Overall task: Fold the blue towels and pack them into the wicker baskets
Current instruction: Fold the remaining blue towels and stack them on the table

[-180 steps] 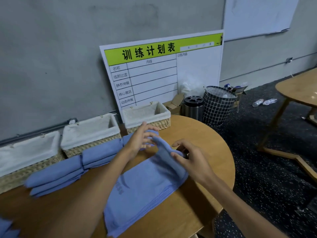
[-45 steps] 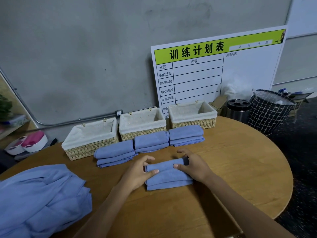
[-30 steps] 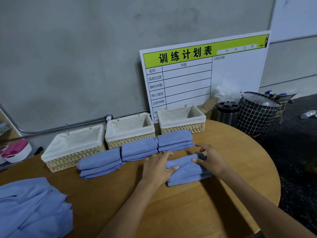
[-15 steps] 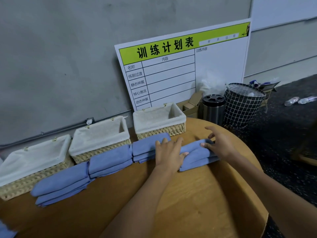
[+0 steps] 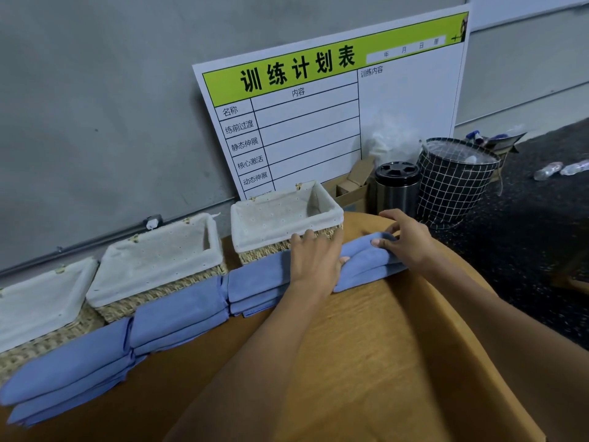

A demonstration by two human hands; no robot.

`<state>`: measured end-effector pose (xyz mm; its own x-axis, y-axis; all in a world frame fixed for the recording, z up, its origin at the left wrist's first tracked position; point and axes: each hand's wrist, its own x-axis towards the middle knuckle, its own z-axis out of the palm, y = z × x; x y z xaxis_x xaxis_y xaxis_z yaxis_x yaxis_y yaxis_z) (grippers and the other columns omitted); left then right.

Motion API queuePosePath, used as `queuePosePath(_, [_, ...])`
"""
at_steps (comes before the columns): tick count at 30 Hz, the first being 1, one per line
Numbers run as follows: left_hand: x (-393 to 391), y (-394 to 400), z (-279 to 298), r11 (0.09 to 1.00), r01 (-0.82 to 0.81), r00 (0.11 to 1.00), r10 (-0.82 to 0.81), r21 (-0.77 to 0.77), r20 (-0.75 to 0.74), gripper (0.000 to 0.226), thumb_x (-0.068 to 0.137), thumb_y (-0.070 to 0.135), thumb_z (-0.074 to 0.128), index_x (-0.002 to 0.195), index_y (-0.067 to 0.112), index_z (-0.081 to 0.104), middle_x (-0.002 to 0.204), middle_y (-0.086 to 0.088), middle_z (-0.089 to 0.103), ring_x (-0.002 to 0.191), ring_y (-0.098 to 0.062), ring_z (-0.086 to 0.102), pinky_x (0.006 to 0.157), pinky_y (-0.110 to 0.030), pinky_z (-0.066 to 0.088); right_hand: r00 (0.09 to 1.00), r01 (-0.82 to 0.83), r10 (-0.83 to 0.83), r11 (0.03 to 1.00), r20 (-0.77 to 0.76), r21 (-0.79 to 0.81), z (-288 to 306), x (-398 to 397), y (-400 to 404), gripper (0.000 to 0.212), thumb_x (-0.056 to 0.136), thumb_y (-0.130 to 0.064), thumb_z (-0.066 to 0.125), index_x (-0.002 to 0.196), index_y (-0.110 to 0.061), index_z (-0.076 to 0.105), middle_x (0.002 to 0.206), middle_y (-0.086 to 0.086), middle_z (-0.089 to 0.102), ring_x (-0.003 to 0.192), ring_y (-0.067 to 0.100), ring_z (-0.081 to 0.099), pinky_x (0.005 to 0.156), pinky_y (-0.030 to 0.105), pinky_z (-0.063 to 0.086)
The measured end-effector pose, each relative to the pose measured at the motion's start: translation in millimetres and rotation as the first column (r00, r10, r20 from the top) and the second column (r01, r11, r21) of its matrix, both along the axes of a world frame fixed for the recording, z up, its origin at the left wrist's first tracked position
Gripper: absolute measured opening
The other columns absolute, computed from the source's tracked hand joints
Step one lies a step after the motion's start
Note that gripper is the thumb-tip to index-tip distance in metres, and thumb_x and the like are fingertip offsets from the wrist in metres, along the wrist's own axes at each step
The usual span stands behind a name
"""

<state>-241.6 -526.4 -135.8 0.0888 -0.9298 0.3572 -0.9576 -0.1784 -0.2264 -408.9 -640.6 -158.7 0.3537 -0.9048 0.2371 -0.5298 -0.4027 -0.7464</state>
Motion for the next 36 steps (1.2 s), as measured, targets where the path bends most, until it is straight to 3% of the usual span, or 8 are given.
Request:
queuePosePath(6, [11.0, -13.7, -1.7, 0.997, 0.041, 0.999, -0.041, -0.057, 0.015, 0.036, 0.094, 0.051, 0.058, 0.123, 0.029, 0.054, 0.111, 0.002, 0.061, 0.102, -0.023, 0.055, 0.087, -0.042, 0.039, 0.999, 0.034, -0.034, 0.998, 0.004, -0.044, -0.8, 8.3, -2.8, 0.065, 0.086, -0.024, 0.077, 0.143, -0.020, 0.045, 0.107, 0.007, 0.059, 0.097, 0.022, 0.057, 0.083, 0.038, 0.051])
queuePosePath(17, [16.1, -20.0, 0.9, 0.998, 0.059, 0.996, -0.057, -0.030, 0.066, 0.027, 0.101, 0.045, 0.050, 0.122, 0.031, 0.061, 0.117, 0.004, 0.060, 0.109, -0.023, 0.052, 0.091, -0.042, 0.036, 0.999, 0.032, -0.032, 0.999, -0.014, -0.025, 0.0, 16.8, -10.4, 0.061, 0.086, -0.026, 0.076, 0.140, -0.020, 0.048, 0.105, 0.004, 0.059, 0.096, 0.019, 0.057, 0.079, 0.033, 0.047])
queuePosePath(21, [17.6, -19.7, 0.7, 0.999, 0.043, 0.998, -0.042, -0.017, 0.040, 0.026, 0.103, 0.044, 0.048, 0.119, 0.032, 0.065, 0.114, 0.006, 0.063, 0.109, -0.022, 0.053, 0.091, -0.042, 0.035, 0.997, 0.075, -0.077, 0.996, -0.030, -0.055, -0.9, 18.8, -7.4, 0.045, 0.086, -0.030, 0.076, 0.123, -0.019, 0.054, 0.108, 0.002, 0.055, 0.094, 0.018, 0.055, 0.074, 0.031, 0.041])
queuePosePath(25, [15.1, -18.7, 5.5, 0.999, 0.027, 0.999, -0.026, 0.020, -0.041, 0.019, 0.102, 0.040, 0.052, 0.106, 0.030, 0.068, 0.102, 0.005, 0.066, 0.103, -0.021, 0.055, 0.090, -0.041, 0.034, 0.986, 0.094, -0.103, 0.993, -0.131, -0.078, 0.9, 24.3, 3.6, 0.030, 0.094, -0.033, 0.065, 0.111, -0.014, 0.050, 0.111, 0.005, 0.047, 0.090, 0.021, 0.052, 0.074, 0.034, 0.044])
queuePosePath(29, [18.9, -2.7, 8.2, 0.997, 0.046, 0.980, -0.032, 0.067, -0.197, 0.018, 0.102, 0.024, 0.053, 0.113, 0.028, 0.067, 0.107, 0.003, 0.069, 0.107, -0.022, 0.054, 0.090, -0.040, 0.032, 0.971, 0.090, -0.102, 0.994, -0.214, -0.067, 6.7, 23.2, 22.9, 0.023, 0.104, -0.031, 0.046, 0.111, -0.012, 0.055, 0.120, 0.011, 0.044, 0.086, 0.020, 0.050, 0.073, 0.032, 0.042])
queuePosePath(34, [36.4, 62.2, 34.6, 0.990, 0.141, 0.954, -0.131, 0.018, -0.270, 0.032, 0.098, 0.022, 0.057, 0.129, 0.031, 0.059, 0.120, 0.006, 0.066, 0.116, -0.020, 0.052, 0.096, -0.041, 0.030, 0.934, 0.114, -0.212, 0.940, -0.288, -0.321, 22.2, 27.7, 66.7, 0.023, 0.101, -0.034, 0.051, 0.117, -0.023, 0.062, 0.128, 0.008, 0.046, 0.112, 0.028, 0.048, 0.092, 0.041, 0.041])
queuePosePath(36, [52.2, 97.7, 44.7, 0.990, 0.137, 0.957, -0.127, 0.022, -0.260, 0.027, 0.101, 0.027, 0.052, 0.126, 0.031, 0.060, 0.122, 0.007, 0.066, 0.117, -0.020, 0.055, 0.098, -0.042, 0.032, 0.959, 0.051, -0.144, 0.936, -0.245, -0.349, 34.5, 46.2, 97.2, 0.020, 0.097, -0.033, 0.057, 0.111, -0.021, 0.065, 0.120, 0.009, 0.052, 0.106, 0.032, 0.054, 0.085, 0.041, 0.041])
